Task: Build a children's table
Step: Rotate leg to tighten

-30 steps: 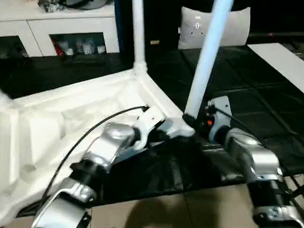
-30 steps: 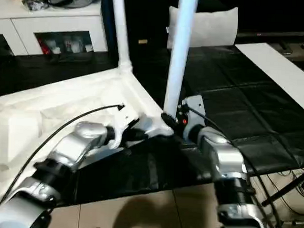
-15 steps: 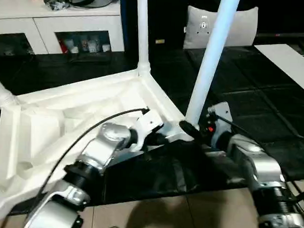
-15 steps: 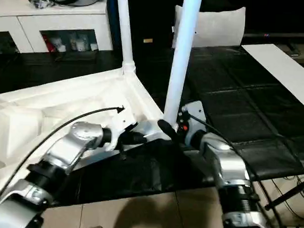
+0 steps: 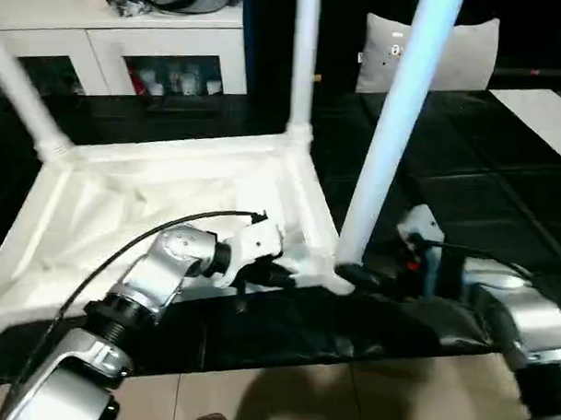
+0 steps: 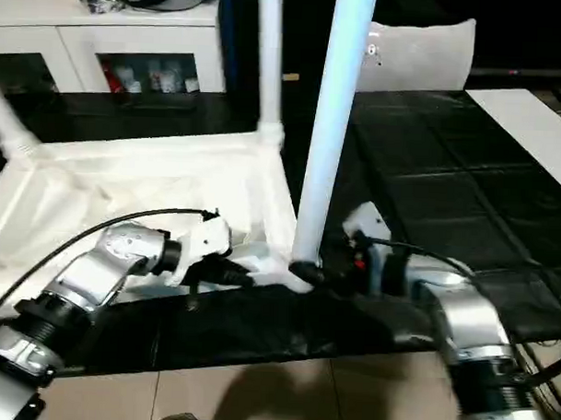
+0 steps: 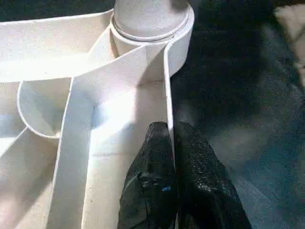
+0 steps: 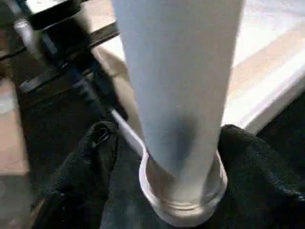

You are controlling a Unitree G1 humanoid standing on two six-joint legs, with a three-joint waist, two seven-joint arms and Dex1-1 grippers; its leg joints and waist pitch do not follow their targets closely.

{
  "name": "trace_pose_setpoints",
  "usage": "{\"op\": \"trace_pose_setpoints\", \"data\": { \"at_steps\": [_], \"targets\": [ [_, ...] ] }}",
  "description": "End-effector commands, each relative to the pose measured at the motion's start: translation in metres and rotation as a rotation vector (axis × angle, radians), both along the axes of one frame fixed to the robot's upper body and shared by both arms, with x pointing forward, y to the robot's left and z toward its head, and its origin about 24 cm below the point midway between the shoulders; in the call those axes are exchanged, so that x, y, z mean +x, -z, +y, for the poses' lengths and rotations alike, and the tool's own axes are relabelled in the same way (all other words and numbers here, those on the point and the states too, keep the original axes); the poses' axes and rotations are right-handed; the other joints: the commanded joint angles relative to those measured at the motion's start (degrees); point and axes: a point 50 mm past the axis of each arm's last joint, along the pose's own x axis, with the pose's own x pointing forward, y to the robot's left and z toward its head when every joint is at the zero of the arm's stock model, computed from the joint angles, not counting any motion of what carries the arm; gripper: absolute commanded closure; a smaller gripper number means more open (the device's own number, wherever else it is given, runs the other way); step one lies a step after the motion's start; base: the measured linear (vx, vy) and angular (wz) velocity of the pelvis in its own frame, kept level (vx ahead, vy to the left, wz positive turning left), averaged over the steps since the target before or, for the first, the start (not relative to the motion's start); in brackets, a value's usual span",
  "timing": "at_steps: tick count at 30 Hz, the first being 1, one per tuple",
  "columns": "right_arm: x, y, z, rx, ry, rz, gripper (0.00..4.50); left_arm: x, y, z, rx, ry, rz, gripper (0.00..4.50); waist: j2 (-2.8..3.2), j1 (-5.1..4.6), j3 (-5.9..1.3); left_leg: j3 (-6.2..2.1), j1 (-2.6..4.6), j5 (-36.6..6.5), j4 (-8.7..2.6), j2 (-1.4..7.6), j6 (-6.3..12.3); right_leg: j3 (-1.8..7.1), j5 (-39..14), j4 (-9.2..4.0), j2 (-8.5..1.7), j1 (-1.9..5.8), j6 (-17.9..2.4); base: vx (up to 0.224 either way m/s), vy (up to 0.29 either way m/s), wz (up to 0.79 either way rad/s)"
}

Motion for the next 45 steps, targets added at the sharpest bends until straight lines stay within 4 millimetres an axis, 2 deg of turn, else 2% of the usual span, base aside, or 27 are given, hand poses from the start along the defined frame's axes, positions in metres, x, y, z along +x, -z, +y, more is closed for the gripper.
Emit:
{"op": "trace_pose_setpoints", "data": {
  "at_steps": [1,2,3,4,5,7,15,24,26,29,30,32,33,34,35,36,37,38,40,43,45],
  "targets": [
    [-0.002,-0.003,0.003,0.001,-0.051,0.007,1.36,-0.004,-0.005,-0.006,0.006,0.089,-0.015,4.5,-0.89,-0.1,-4.14,-0.55,1.04,-12.51,-4.04,2.4,3.02,2.79,-18.74,-4.28,-3.72,2.9,-9.52,0.0,0.0,0.0],
    [-0.002,-0.003,0.003,0.001,-0.051,0.007,1.36,-0.004,-0.005,-0.006,0.006,0.089,-0.015,4.5,-0.87,-0.07,-4.15,-0.58,1.03,-12.49,-4.05,2.41,2.95,2.78,-18.6,-4.23,-3.68,2.91,-9.64,0.0,0.0,0.0],
    [-0.003,-0.003,0.002,-0.003,-0.069,0.02,1.44,-0.005,-0.005,-0.005,0.01,0.111,-0.003,4.5,-1.16,0.01,-4.14,-0.49,1.11,-12.48,-4.05,2.43,2.83,2.81,-18.55,-4.29,-3.69,2.85,-9.74,0.0,0.0,0.0],
    [-0.003,-0.003,0.002,-0.003,-0.073,0.023,1.52,-0.006,-0.005,-0.005,0.01,0.115,-0.001,4.5,-1.01,0.21,-4.19,-0.53,1.16,-12.3,-4.02,2.46,2.83,2.83,-18.42,-4.16,-3.74,2.86,-9.94,0.0,0.0,0.0],
    [-0.003,-0.002,0.001,-0.013,-0.099,0.029,1.62,-0.007,-0.006,-0.003,0.014,0.143,0.012,4.5,-1.29,0.19,-4.16,-0.49,1.09,-12.21,-4.04,2.45,2.88,2.82,-18.41,-4.16,-3.71,2.87,-9.93,0.0,0.0,0.0],
    [-0.001,-0.002,0.002,-0.02,-0.11,0.029,1.71,-0.008,-0.006,-0.002,0.011,0.158,0.021,4.5,-1.1,0.27,-4.24,-0.48,1.14,-11.92,-3.96,2.45,2.88,2.82,-17.91,-4.01,-3.75,2.81,-10.31,0.0,0.0,0.0],
    [-0.004,-0.004,0.007,0.005,-0.17,0.056,2.41,-0.008,-0.006,-0.002,0.001,0.162,0.029,4.5,-1.21,0.42,-4.24,-0.48,1.07,-11.4,-3.94,2.43,2.94,2.82,-17.64,-3.97,-3.74,2.88,-10.26,0.0,0.0,0.0],
    [-0.009,-0.005,0.012,0.066,-0.183,0.084,2.46,-0.009,-0.007,-0.004,-0.044,0.131,0.06,4.5,-1.26,0.56,-4.29,-0.47,1.07,-11.14,-3.9,2.43,2.89,2.82,-17.99,-3.96,-3.77,2.92,-10.08,0.0,0.0,0.0],
    [-0.006,-0.005,0.019,0.086,-0.096,0.093,2.46,-0.006,-0.007,-0.009,-0.058,0.075,0.069,4.5,-1.11,0.48,-4.21,-0.49,1.05,-10.71,-3.96,2.43,2.84,2.86,-17.55,-3.84,-3.63,2.81,-10.24,0.0,0.0,0.0],
    [0.01,0.001,0.026,0.047,0.139,0.069,2.46,0.002,-0.007,-0.019,-0.083,-0.059,0.067,4.5,-1.2,-0.08,-3.97,-0.54,1.16,-12.52,-4.13,2.14,1.39,2.75,-21.27,-4.41,-3.74,2.66,-9.37,0.0,0.0,0.0],
    [0.021,0.007,0.03,0.013,0.276,0.069,2.46,0.009,-0.008,-0.027,-0.097,-0.139,0.048,4.5,-1.13,-0.69,-3.82,-0.69,1.15,-13.92,-4.25,1.85,0.0,2.57,-24.8,-4.8,-3.67,2.59,-8.0,0.0,0.0,0.0],
    [0.027,0.01,0.033,-0.01,0.35,0.07,2.47,0.013,-0.009,-0.031,-0.104,-0.186,0.035,4.5,-1.2,-1.34,-3.85,-0.84,1.3,-14.99,-4.25,1.69,-0.76,2.33,-26.87,-5.07,-3.71,2.64,-7.09,0.0,0.0,0.0],
    [0.031,0.012,0.035,-0.009,0.421,0.076,2.47,0.016,-0.01,-0.035,-0.117,-0.227,0.034,4.5,-1.15,-1.8,-3.89,-0.95,1.1,-14.95,-4.28,1.64,-0.69,2.31,-27.27,-5.2,-3.76,2.87,-6.32,0.0,0.0,0.0],
    [0.036,0.013,0.036,0.002,0.495,0.088,2.47,0.018,-0.011,-0.038,-0.132,-0.258,0.036,4.5,-1.1,-2.31,-3.87,-0.91,1.06,-14.82,-4.24,1.57,-0.46,2.38,-26.73,-5.29,-3.63,2.7,-6.25,0.0,0.0,0.0],
    [0.036,0.013,0.036,0.002,0.495,0.088,2.47,0.018,-0.011,-0.038,-0.132,-0.258,0.036,4.5,-1.12,-2.62,-3.94,-0.89,1.0,-14.72,-4.22,1.53,-0.39,2.36,-26.3,-5.22,-3.59,2.75,-6.37,0.0,0.0,0.0],
    [0.045,0.014,0.039,0.009,0.629,0.089,2.47,0.022,-0.014,-0.047,-0.166,-0.324,0.032,4.5,-1.07,-3.13,-4.05,-0.86,0.7,-13.69,-4.19,1.47,-0.01,2.39,-24.24,-5.08,-3.45,2.86,-6.61,0.0,0.0,0.0],
    [0.045,0.014,0.039,0.009,0.629,0.089,2.47,0.022,-0.014,-0.047,-0.166,-0.324,0.032,4.5,-1.09,-3.25,-4.12,-0.82,0.78,-13.42,-4.08,1.43,0.04,2.38,-23.52,-5.08,-3.48,2.78,-6.97,0.0,0.0,0.0],
    [0.047,0.013,0.043,0.028,0.646,0.08,2.14,0.023,-0.016,-0.051,-0.181,-0.343,0.027,4.5,-1.09,-3.25,-4.12,-0.82,0.78,-13.42,-4.08,1.43,0.04,2.38,-23.52,-5.08,-3.48,2.78,-6.97,0.0,0.0,0.0],
    [0.049,0.011,0.047,0.052,0.671,0.073,1.8,0.023,-0.017,-0.056,-0.189,-0.357,0.02,4.5,-1.05,-3.52,-4.41,-0.75,0.51,-10.73,-3.91,1.47,1.26,2.46,-18.02,-4.53,-3.34,3.11,-8.53,0.0,0.0,0.0],
    [0.049,0.009,0.05,0.07,0.656,0.065,1.72,0.023,-0.018,-0.057,-0.186,-0.344,0.004,4.5,-0.79,-3.42,-4.58,-0.57,0.68,-9.0,-3.76,1.57,2.49,2.56,-13.05,-4.12,-3.26,3.14,-10.46,0.0,0.0,0.0],
    [0.048,0.008,0.048,0.073,0.651,0.06,1.39,0.023,-0.018,-0.054,-0.179,-0.328,-0.002,4.5,-0.81,-3.25,-4.58,-0.57,0.53,-7.8,-3.78,1.6,3.11,2.57,-11.07,-3.83,-3.24,3.37,-11.01,0.0,0.0,0.0]
  ]
}}
